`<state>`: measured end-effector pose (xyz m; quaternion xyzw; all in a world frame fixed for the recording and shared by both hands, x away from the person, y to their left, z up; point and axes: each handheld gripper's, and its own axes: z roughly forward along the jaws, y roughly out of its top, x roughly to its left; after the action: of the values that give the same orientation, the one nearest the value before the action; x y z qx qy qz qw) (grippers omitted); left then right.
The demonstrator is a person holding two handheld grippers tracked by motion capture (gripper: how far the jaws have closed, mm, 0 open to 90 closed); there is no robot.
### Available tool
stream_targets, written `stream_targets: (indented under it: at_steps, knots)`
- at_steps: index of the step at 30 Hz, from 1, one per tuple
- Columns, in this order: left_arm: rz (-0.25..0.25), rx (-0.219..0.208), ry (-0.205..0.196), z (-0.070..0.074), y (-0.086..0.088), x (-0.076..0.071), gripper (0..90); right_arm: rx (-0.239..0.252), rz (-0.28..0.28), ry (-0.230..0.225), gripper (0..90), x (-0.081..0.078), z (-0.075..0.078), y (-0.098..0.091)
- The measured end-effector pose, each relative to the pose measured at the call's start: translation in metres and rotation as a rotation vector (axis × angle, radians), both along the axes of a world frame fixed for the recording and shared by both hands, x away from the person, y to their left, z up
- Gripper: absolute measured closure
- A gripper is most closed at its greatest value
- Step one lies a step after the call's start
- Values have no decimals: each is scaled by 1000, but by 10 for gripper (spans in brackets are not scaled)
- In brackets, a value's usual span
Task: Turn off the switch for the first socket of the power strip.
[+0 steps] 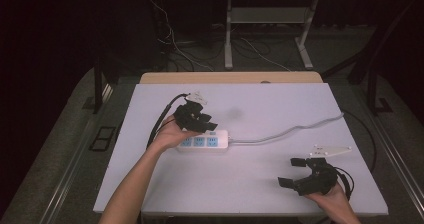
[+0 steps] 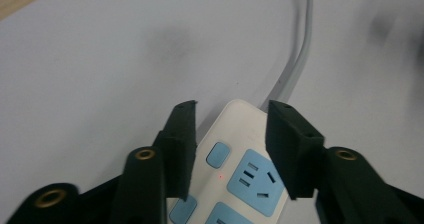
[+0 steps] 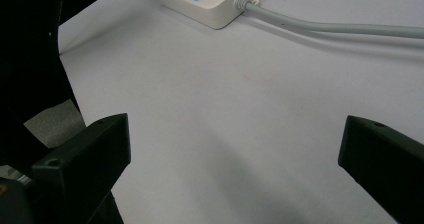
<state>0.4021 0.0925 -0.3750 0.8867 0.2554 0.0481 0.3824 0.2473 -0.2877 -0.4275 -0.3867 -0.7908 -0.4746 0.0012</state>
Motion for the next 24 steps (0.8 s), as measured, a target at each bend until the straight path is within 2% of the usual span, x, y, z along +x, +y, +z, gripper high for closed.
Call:
stream_targets:
  at_steps: [9, 10, 14, 19, 24]
  knots:
    - [-15, 4, 24, -7, -3, 4, 774, -4, 9, 7, 2, 0, -1, 1]
    - [-23, 1, 40, -9, -3, 6, 797, -4, 9, 7, 2, 0, -1, 1]
    - [-26, 2, 54, -12, -2, 9, 871, -7, 12, 9, 2, 0, -1, 1]
    - [-20, 8, 63, -14, -2, 12, 889, -9, 14, 10, 2, 0, -1, 1]
    - [-26, 34, 70, -20, -4, 14, 889, -10, 16, 10, 2, 1, -1, 1]
